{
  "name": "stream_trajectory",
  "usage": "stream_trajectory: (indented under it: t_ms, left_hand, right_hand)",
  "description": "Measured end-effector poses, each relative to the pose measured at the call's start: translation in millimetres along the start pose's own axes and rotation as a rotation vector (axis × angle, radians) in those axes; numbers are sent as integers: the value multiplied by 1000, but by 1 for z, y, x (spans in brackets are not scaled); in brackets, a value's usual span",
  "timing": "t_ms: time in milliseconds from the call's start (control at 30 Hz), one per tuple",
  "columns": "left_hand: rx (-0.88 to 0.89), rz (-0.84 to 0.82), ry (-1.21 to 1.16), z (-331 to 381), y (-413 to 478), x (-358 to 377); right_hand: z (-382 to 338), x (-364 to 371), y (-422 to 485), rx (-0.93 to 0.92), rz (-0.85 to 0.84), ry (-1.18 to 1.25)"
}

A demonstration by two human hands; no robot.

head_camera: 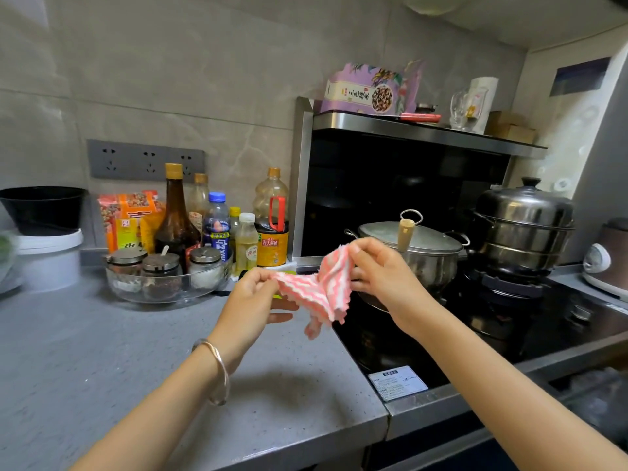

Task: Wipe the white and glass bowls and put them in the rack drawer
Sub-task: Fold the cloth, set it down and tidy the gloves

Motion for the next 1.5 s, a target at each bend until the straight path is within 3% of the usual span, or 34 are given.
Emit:
stream_trajectory:
  t_ms: [300, 467, 567, 667, 767, 900, 1067, 1133, 1200, 1267, 1367, 1500]
  left_hand:
    - [-29, 148, -116, 9, 0, -18]
    - [-73, 136, -157, 8, 1, -23]
    - [-200, 17, -104, 3, 3, -24]
    - [-295, -232, 118, -4, 4, -28]
    - [-178, -496, 321, -4, -2, -26]
    - [-1, -587, 217, 14, -5, -1]
    - [33, -546, 175, 27, -4, 26]
    - [50, -529, 92, 27, -2, 28]
    - [55, -518, 32, 26, -1, 28]
    - [55, -515, 18, 25, 0, 25]
    - [62, -481, 16, 23, 2, 21]
    - [70, -353, 15, 18, 11, 17]
  right_hand:
    - [-16, -16, 16, -56, 248, -116]
    - [-21, -11, 13, -248, 218, -247]
    - [-28, -6, 8, -339, 74, -325]
    - [-38, 1, 6, -408, -66, -356]
    - [-49, 2, 8, -451, -172, -367]
    - [-56, 2, 9, -458, -281, -423]
    - [-43, -6, 9, -399, -194, -374]
    - [-35, -15, 8, -249, -187, -374]
    - [-26, -23, 3, 37, -371, -274]
    - [-15, -26, -6, 190, -560, -109]
    - [2, -29, -6, 137, -600, -2]
    - [18, -31, 3, 146, -512, 74]
Point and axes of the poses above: each hand's wrist, its own y-axis towards the middle knuckle, its own x-axis out of the palm, z = x × y, the point moved 1 cm from there along y, towards the middle knuckle, and after that the axes turned 6 degrees about -y, right-handed, at the moved point
